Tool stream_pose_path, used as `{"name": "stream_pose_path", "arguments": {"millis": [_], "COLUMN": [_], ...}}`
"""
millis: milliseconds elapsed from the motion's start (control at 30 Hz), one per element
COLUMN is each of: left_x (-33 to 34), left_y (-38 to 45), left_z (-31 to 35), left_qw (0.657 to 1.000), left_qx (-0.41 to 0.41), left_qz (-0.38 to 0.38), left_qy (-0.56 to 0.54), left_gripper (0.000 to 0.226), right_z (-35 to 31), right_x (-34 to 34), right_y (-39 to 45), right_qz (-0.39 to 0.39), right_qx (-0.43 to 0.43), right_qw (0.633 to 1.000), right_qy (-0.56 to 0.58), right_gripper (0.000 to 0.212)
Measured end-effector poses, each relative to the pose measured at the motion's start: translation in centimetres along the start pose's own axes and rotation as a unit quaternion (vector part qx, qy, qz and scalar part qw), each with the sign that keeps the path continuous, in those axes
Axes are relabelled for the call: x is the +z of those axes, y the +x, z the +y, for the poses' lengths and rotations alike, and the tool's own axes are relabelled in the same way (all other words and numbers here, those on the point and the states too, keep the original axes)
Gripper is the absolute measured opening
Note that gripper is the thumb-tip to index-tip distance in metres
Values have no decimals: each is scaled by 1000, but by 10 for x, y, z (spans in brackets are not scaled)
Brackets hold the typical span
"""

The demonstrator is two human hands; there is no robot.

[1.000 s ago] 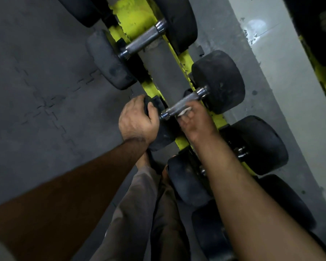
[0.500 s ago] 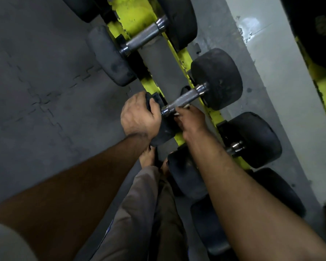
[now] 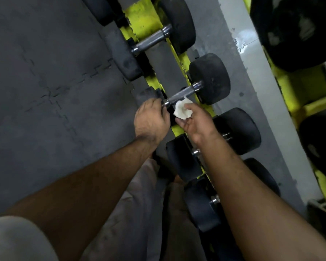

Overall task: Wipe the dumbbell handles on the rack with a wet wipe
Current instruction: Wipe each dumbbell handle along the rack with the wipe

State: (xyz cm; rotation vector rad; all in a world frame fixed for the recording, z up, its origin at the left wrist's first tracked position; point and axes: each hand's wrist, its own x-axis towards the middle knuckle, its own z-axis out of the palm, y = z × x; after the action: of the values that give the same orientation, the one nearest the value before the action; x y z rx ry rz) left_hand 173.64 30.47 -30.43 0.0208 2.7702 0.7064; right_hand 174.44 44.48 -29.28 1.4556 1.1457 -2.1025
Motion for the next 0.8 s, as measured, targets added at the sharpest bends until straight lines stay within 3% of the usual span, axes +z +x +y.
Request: {"name": "stream_pose_path", "arguments": {"millis": [67, 233, 367, 500, 600, 800], "left_x": [2, 33, 59, 74, 87, 117], "left_y": [-17, -78, -122, -133, -126, -112], "left_z": [3, 1, 6, 24, 30, 24], "left_qw": [1000, 989, 987, 991, 994, 999], "left_qx": [20, 94, 29, 11, -12, -28], "left_qz": [-7, -104, -155, -132, -105, -40], "left_qy": [3, 49, 22, -16, -34, -15], "left_gripper": [29, 39, 44, 36, 33, 41], "right_z": [-1, 12, 21, 32, 41, 59], "right_x": [-15, -72, -115, -133, -140, -151], "right_y": [-7, -22, -36, -36, -28, 3], "right_qz": [8, 30, 29, 33, 21, -5], "right_qx": [-25, -83, -102, -172, -246, -414], "right_qw": [998, 982, 971, 929, 868, 690], "right_qy": [-62, -168, -216, -325, -431, -594], "right_gripper": [9, 26, 31, 27, 27, 36]}}
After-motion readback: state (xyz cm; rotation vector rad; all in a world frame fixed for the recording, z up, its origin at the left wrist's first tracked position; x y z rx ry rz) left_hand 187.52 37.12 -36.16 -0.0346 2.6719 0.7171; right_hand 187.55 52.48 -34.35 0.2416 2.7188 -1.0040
